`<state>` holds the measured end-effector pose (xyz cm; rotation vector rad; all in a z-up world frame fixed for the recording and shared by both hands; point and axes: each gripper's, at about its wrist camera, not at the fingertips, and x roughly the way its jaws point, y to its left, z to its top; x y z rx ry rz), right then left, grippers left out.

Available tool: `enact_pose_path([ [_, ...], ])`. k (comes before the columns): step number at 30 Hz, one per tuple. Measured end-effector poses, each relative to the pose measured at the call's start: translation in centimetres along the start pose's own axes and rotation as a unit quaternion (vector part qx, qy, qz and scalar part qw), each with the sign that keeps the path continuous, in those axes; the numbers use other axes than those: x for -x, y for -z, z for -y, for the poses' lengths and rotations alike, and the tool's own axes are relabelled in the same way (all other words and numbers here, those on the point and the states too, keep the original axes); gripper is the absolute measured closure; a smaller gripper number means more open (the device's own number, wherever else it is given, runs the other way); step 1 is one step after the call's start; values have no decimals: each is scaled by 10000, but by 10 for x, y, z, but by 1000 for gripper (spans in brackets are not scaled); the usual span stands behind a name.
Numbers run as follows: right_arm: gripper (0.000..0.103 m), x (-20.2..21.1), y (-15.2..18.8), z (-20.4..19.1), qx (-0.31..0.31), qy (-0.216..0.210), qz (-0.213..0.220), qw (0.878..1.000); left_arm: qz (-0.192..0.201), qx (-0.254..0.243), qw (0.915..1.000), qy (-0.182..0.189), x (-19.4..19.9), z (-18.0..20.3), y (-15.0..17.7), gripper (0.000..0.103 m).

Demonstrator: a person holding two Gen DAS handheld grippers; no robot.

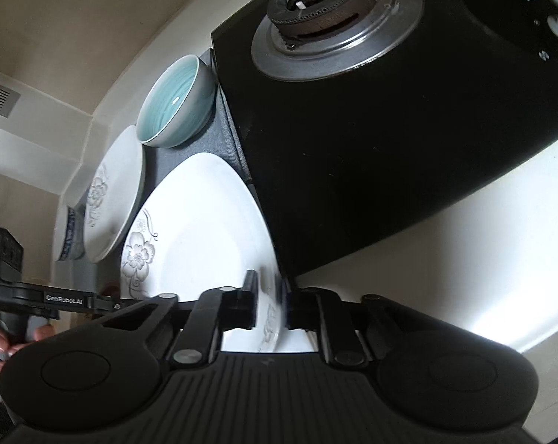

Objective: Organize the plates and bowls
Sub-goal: 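Lift and carry the white floral plate over the other white floral plate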

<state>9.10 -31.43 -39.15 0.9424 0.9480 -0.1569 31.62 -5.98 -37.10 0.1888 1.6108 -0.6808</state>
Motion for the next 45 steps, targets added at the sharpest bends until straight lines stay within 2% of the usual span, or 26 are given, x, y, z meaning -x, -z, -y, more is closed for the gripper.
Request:
enact_pose_path([
  [3, 92, 3, -3, 1, 234, -100, -125, 9996, 160, -112, 9995, -238, 8, 13, 17, 79],
  [5, 92, 2, -5, 6, 241, -249, -228, 9991, 34, -57, 9998, -204, -1, 18, 25, 79],
  [6, 91, 0, -5, 9, 208, -337, -291, 9988, -31, 29, 9998, -181, -6, 20, 27, 77],
  [8, 88, -3, -4, 14, 174, -511, -454, 9975, -20, 301, 9995, -97, -16, 19, 27, 67],
  [11, 87, -10, 0, 15, 263, -623, -624, 9958, 173, 690, 9973, -162, -21, 22, 27, 66],
  [15, 89, -7, 2, 15, 482, -683, -644, 9944, 502, 711, 9954, -406, -19, 36, 41, 71],
  [17, 91, -5, 1, 17, 555, -739, -690, 9933, 645, 745, 9940, -483, -19, 41, 49, 77],
  [20, 91, -6, -2, 24, 594, -937, -854, 9901, 789, 859, 9923, -408, -21, 40, 58, 79],
  [22, 87, -10, -4, 27, 581, -1106, -1017, 9869, 821, 955, 9916, -283, -24, 37, 60, 78],
  [25, 87, -18, -5, 24, 777, -1176, -1129, 9836, 806, 1248, 9889, -8, -36, 32, 63, 69],
  [26, 87, -21, -5, 23, 802, -1189, -1148, 9830, 793, 1410, 9868, 85, -41, 32, 62, 61],
  [28, 86, -26, -4, 23, 770, -1252, -1137, 9826, 884, 1407, 9860, 122, -43, 40, 61, 47],
  [30, 87, -29, -3, 26, 623, -1320, -1076, 9834, 916, 1360, 9864, -124, -47, 50, 56, 48],
  [31, 88, -29, -2, 27, 589, -1330, -1024, 9840, 938, 1334, 9862, -291, -49, 55, 55, 53],
  [32, 89, -28, -1, 26, 626, -1316, -979, 9845, 975, 1293, 9858, -441, -49, 57, 55, 54],
  [36, 87, -16, 0, 17, 1091, -1333, -783, 9819, 1154, 1506, 9815, -256, -38, 51, 64, 63],
  [38, 86, -9, -3, 20, 1035, -1485, -785, 9803, 1264, 1571, 9793, -160, -32, 52, 66, 69],
  [45, 82, 10, -8, 20, 1092, -1564, -697, 9792, 1447, 1489, 9779, -252, -23, 58, 62, 71],
])
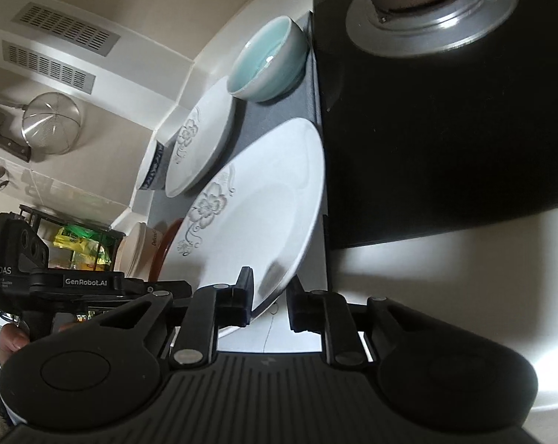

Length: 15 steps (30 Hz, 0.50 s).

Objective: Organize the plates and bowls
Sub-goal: 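Lift and carry the white floral plate over the other white floral plate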

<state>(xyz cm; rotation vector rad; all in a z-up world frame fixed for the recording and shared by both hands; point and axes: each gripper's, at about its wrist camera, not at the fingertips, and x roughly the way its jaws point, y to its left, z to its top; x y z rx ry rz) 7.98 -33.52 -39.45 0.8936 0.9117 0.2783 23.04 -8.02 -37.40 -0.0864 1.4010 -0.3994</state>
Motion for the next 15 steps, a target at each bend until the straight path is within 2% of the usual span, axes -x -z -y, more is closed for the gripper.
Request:
enact_pose_path([
  [8, 81, 18, -3, -5, 161, -89, 60, 9998, 19, 50, 10000, 70, 15, 5, 0, 71],
  [15, 80, 24, -6, -8, 170, -295, 81, 9994, 158, 56, 9999, -41, 25, 1, 3, 71],
])
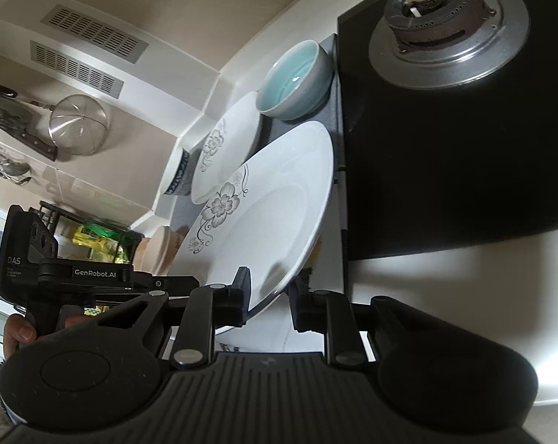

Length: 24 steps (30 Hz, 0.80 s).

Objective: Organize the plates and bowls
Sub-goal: 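Lift and carry the white floral plate over the other white floral plate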

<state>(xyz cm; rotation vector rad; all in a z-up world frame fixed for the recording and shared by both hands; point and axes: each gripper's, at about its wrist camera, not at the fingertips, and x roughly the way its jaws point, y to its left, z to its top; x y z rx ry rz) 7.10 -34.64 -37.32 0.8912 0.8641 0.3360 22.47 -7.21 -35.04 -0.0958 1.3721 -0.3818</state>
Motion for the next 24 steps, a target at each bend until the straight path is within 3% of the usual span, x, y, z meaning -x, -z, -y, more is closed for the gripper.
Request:
enact_pose_path([
  [14, 79, -27, -26, -47, 186, -295, 34, 9994, 405, 301, 9987, -69, 50, -33, -15, 72],
  [21, 79, -56, -47, -79, 399, -301, -53, 9987, 523, 735, 9958, 137, 64, -71, -31, 72],
  [24, 79, -70, -55, -92, 529, -220, -28, 9984, 639, 704, 9953, 205, 66, -83, -47, 73],
])
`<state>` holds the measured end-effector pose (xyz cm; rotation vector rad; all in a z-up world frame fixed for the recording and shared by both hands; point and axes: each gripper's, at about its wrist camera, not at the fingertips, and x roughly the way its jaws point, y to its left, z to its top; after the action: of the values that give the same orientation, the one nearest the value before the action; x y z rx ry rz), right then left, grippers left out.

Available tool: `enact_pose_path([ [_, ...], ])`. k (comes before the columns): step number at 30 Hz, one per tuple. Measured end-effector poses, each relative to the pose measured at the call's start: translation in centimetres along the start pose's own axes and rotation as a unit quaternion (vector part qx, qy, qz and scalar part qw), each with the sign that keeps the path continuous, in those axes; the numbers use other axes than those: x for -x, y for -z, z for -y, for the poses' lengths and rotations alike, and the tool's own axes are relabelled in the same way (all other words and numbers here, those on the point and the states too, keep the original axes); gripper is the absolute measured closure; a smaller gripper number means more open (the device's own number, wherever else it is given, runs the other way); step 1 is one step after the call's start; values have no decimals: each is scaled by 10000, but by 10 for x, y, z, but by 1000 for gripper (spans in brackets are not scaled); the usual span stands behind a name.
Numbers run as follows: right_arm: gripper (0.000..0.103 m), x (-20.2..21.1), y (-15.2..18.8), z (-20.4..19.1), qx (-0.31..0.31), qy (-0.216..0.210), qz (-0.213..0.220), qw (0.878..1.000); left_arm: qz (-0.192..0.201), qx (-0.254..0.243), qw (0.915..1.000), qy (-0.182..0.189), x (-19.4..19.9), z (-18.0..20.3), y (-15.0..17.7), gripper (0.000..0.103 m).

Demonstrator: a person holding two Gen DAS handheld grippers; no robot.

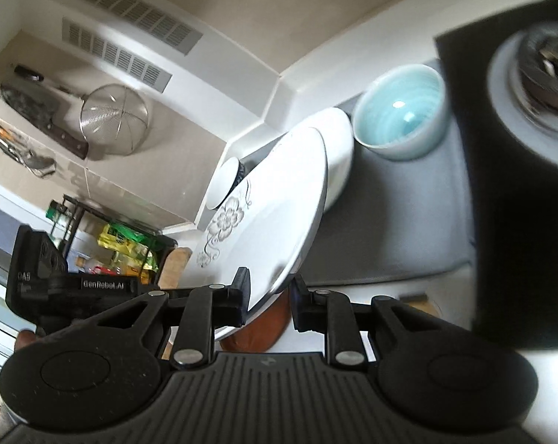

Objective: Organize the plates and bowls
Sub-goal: 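Lift and carry the white floral plate over the other white floral plate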

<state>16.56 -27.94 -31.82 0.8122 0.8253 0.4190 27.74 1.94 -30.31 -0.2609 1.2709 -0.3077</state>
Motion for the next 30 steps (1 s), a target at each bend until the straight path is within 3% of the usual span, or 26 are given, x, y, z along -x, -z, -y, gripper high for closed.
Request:
enact_pose_path([
  [9, 79, -44, -14, -28, -107, 318, 151, 9993, -98, -49, 9998, 160, -4, -35, -47, 73],
  [16, 79, -84, -10, -40, -345, 458, 234, 9981, -314, -159, 9994, -6, -12, -60, -82, 72],
  [30, 79, -120, -20, -30, -686, 732, 491, 9937, -563, -512, 9971, -52, -26, -62, -112, 72],
])
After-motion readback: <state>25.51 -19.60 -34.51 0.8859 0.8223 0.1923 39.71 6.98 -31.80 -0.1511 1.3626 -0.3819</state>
